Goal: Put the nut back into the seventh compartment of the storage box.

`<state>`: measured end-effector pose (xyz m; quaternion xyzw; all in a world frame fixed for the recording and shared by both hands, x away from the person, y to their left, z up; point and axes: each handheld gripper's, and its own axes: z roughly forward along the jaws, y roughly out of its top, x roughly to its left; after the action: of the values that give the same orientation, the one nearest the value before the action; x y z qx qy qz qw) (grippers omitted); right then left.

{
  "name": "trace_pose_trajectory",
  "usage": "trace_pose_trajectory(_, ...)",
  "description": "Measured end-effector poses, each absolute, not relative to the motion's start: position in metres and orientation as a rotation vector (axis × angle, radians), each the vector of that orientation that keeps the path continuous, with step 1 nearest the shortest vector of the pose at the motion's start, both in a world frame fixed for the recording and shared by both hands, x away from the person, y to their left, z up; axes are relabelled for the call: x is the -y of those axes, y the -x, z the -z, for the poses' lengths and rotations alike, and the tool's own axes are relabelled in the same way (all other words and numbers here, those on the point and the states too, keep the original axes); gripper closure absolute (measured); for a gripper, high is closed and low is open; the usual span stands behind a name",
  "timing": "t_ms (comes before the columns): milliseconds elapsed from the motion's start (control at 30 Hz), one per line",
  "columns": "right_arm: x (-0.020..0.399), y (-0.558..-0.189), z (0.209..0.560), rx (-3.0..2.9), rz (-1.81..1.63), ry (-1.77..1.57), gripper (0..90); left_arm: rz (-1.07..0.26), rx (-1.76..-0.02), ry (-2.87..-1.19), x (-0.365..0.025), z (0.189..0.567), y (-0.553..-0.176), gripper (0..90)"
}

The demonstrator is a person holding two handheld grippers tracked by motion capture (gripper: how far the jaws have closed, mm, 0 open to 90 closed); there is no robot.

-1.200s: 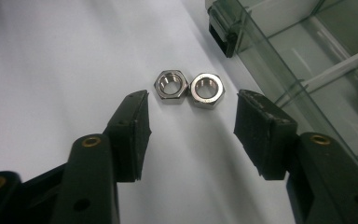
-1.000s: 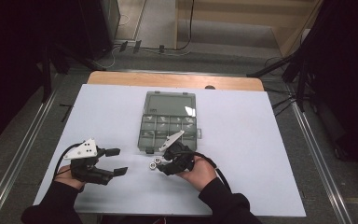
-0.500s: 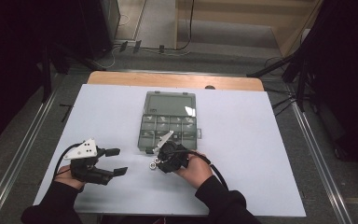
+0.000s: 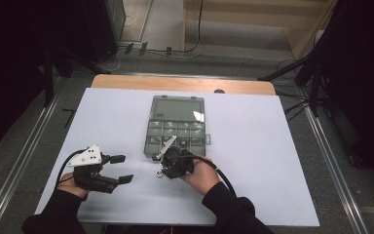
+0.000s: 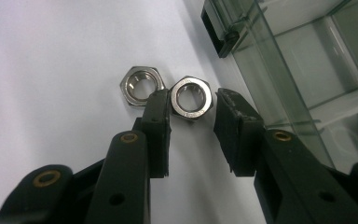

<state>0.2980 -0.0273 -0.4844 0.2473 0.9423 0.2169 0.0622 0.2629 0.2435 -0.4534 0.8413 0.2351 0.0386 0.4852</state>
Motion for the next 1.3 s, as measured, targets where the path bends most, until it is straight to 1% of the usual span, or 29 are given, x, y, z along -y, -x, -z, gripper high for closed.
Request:
trace_pose_trajectory(267,0.027,-0.300,0.485,-2.854,-0.664,-0.755,67.4,-0.092,-0.572,-2.047,-0.243,0.454,-0.263,25.0)
trace_pose_trajectory(400,0.028,-0.299,0.486,-2.862,-0.675,-0.728,71.1,-0.098,-0.572,-2.043,-0.243,0.453,-0.263,25.0)
trace_pose_trajectory(800,0.033,-0.301,0.485,-2.886,-0.710,-0.757,71.5,-0.094,-0.572,-2.048,-0.244,0.454,-0.264,25.1)
trace_pose_trajectory(967,0.040,-0.303,0.481,-2.888,-0.757,-0.782,71.5,-0.094,-0.569,-2.053,-0.244,0.453,-0.264,25.1)
trace_pose_trajectory(1300,0.055,-0.298,0.460,-2.869,-0.906,-0.817,71.5,-0.092,-0.573,-2.047,-0.244,0.453,-0.264,25.1)
